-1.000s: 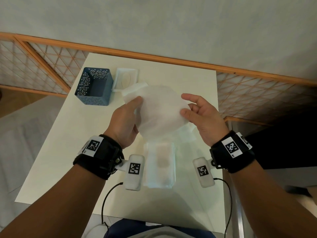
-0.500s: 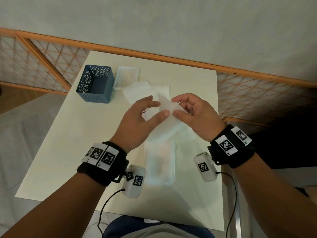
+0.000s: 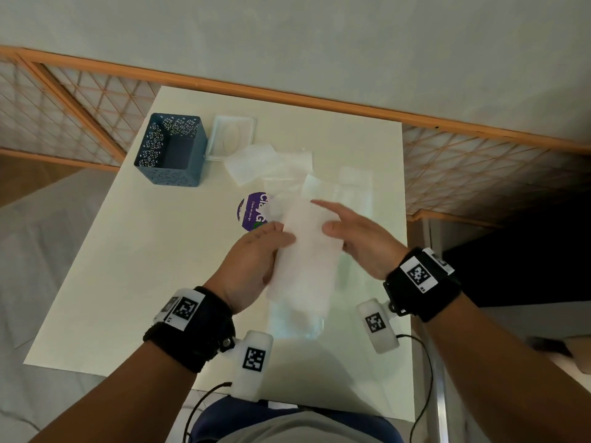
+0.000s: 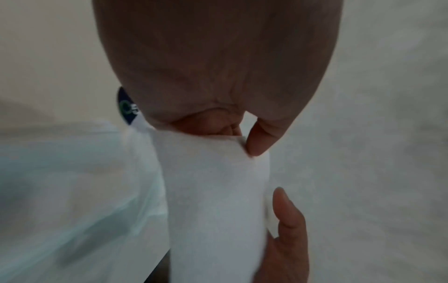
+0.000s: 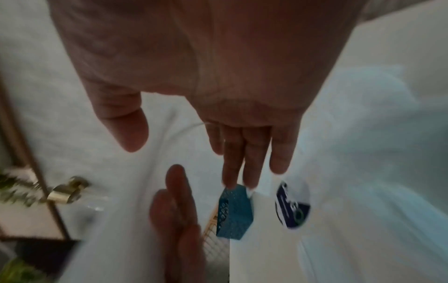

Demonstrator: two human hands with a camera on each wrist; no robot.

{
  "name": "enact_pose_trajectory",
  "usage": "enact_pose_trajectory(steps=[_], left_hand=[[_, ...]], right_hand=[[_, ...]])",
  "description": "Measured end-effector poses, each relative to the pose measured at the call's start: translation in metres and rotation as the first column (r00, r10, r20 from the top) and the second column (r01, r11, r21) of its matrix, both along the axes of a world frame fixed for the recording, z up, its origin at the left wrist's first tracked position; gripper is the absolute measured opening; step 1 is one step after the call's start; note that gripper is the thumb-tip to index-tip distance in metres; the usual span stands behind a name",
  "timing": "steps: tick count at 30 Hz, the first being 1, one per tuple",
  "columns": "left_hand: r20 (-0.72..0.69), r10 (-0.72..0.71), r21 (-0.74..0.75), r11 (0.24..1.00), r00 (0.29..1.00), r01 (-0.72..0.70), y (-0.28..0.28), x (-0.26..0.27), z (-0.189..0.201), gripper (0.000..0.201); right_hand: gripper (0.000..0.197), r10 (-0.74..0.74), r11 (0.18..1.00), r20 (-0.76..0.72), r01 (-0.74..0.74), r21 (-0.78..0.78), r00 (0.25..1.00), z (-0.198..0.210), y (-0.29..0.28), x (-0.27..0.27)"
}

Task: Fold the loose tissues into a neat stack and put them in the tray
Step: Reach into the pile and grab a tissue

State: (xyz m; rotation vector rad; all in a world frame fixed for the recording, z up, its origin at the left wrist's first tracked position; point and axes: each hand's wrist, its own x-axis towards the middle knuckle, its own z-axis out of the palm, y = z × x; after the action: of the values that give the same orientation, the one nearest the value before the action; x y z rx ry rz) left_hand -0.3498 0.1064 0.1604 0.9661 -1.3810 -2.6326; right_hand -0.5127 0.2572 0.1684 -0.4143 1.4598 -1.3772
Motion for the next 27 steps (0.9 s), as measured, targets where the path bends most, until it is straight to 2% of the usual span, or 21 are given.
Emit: enact_pose_trajectory(steps=[2, 4, 5, 6, 9, 11, 13, 15, 17, 19, 23, 27], left_hand=[[0.039, 0.015, 0.104, 0.994, 0.999, -0.019, 0.007, 0.004, -0.011, 0.039], [0.123, 0.028, 0.026, 0.999, 0.992, -0.031, 0.011, 0.009, -0.024, 0.015], [0.173, 0.025, -0.062, 0.998, 0.985, -0.014, 0.012, 0.012, -0.032, 0.008], [0.222, 0.01, -0.174, 0.984, 0.975, 0.03, 0.012, 0.015, -0.041, 0.011], [0.363, 0.015, -0.469, 0.867, 0.932, 0.169, 0.012, 0.019, -0.063, 0.02], [0.417, 0.048, -0.586, 0.778, 0.907, 0.229, 0.012, 0.02, -0.073, 0.022], [0.462, 0.056, -0.654, 0.696, 0.885, 0.297, 0.009, 0.021, -0.083, 0.021], [0.494, 0.04, -0.679, 0.641, 0.869, 0.357, 0.008, 0.022, -0.088, 0.02], [0.517, 0.024, -0.681, 0.617, 0.856, 0.394, 0.008, 0.023, -0.09, 0.02], [0.537, 0.012, -0.683, 0.593, 0.843, 0.427, 0.009, 0.023, -0.092, 0.019], [0.562, -0.011, -0.672, 0.577, 0.827, 0.464, 0.008, 0.022, -0.092, 0.019], [0.57, -0.029, -0.668, 0.565, 0.821, 0.485, 0.004, 0.023, -0.089, 0.022]], right_hand=[[0.06, 0.011, 1.0, 0.147, -0.009, -0.013, 0.989, -0.017, 0.007, 0.011], [0.042, -0.02, 0.999, 0.112, 0.014, 0.049, 0.994, -0.032, 0.013, 0.021], [0.035, -0.04, 0.995, 0.048, 0.035, 0.097, 0.998, -0.038, 0.015, 0.025], [0.029, -0.052, 0.986, -0.046, 0.059, 0.159, 0.998, -0.045, 0.016, 0.026], [0.018, -0.006, 0.939, -0.336, 0.12, 0.322, 0.942, -0.069, 0.019, 0.02], [0.025, 0.052, 0.894, -0.516, 0.191, 0.406, 0.855, -0.085, 0.022, 0.01], [0.045, 0.209, 0.829, -0.665, 0.23, 0.509, 0.717, -0.096, 0.027, 0.001], [0.07, 0.476, 0.726, -0.685, 0.193, 0.66, 0.551, -0.105, 0.029, -0.005], [0.084, 0.663, 0.615, -0.619, 0.164, 0.771, 0.42, -0.114, 0.027, -0.007], [0.087, 0.727, 0.572, -0.591, 0.169, 0.803, 0.349, -0.123, 0.021, -0.007], [0.076, 0.732, 0.595, -0.639, 0.236, 0.768, 0.235, -0.131, 0.009, -0.009], [0.051, 0.683, 0.648, -0.695, 0.252, 0.719, 0.226, -0.119, 0.0, -0.015]])
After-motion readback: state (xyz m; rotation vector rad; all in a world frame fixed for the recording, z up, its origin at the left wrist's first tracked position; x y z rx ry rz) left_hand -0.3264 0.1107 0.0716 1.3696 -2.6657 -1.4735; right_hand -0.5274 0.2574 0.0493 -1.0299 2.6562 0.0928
